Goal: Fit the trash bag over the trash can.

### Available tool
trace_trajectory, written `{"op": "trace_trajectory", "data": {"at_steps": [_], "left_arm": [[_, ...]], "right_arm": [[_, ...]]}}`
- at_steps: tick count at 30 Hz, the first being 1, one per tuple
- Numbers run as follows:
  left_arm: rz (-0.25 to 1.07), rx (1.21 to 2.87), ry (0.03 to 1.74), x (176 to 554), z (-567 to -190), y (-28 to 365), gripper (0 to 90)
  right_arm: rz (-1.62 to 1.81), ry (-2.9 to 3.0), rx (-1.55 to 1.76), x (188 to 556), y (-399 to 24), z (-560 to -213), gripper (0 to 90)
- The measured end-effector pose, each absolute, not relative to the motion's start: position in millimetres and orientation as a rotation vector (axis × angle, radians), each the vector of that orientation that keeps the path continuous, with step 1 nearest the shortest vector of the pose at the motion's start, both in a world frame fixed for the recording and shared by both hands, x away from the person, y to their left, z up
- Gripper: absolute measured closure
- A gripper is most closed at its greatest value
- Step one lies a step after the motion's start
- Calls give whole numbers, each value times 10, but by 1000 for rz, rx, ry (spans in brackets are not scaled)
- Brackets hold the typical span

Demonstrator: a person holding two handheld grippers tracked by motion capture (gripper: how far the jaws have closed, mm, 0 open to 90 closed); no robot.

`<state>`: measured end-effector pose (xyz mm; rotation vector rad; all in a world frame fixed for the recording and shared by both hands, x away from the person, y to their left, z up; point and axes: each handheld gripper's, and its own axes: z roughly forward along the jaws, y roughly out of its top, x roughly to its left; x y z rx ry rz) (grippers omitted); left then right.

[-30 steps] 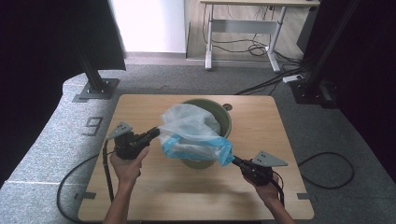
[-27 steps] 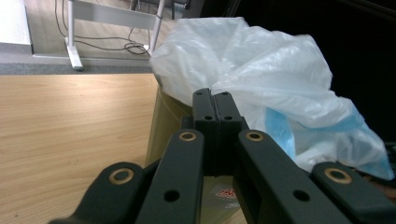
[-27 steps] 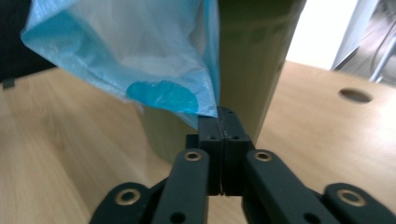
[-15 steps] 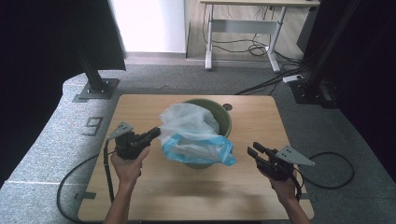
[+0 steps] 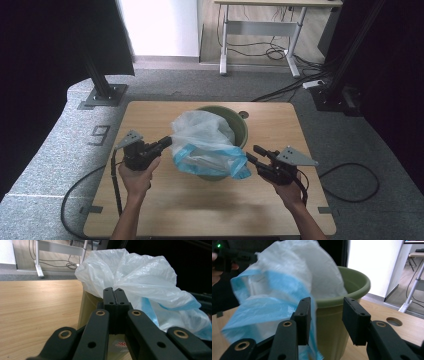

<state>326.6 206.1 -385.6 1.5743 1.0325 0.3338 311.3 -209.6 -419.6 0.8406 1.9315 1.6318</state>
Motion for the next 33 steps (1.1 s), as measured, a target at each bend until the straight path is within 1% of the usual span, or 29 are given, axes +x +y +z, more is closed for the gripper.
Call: {"op": "trace_trajectory", "data": {"at_steps": [4, 11, 17, 19, 20, 21, 23, 25, 26, 33], "left_arm": [[331, 1563, 1035, 3249, -3852, 2090, 899], [321, 1561, 1038, 3264, -3860, 2090, 898], [313, 1566, 1032, 3265, -3861, 2059, 898], [310, 1568, 1032, 3274, -3861, 2050, 898], [309, 1570, 1032, 3278, -3861, 2050, 898], [309, 1569, 1032, 3281, -3860, 2050, 898], [309, 1570, 1031, 3286, -3859, 2054, 898], [310, 1571, 1031, 3291, -3857, 2063, 899], [311, 1573, 1032, 3294, -3855, 2068, 899], [327, 1618, 1027, 3370, -3791, 2040, 899]], "right_arm": [[1638, 1964, 820, 3037, -2032, -4251, 554], [1651, 1965, 764, 2926, -1976, -4214, 551], [1625, 1984, 791, 3002, -1924, -4265, 549], [1617, 1994, 799, 3042, -1897, -4292, 579], [1617, 2004, 799, 3065, -1885, -4308, 609], [1617, 2009, 804, 3086, -1876, -4322, 653], [1618, 2023, 816, 3123, -1868, -4339, 776], [1621, 2031, 807, 3144, -1867, -4343, 864], [1613, 2031, 804, 3150, -1870, -4337, 883], [1512, 1953, 885, 3293, -1977, -4210, 885]]}}
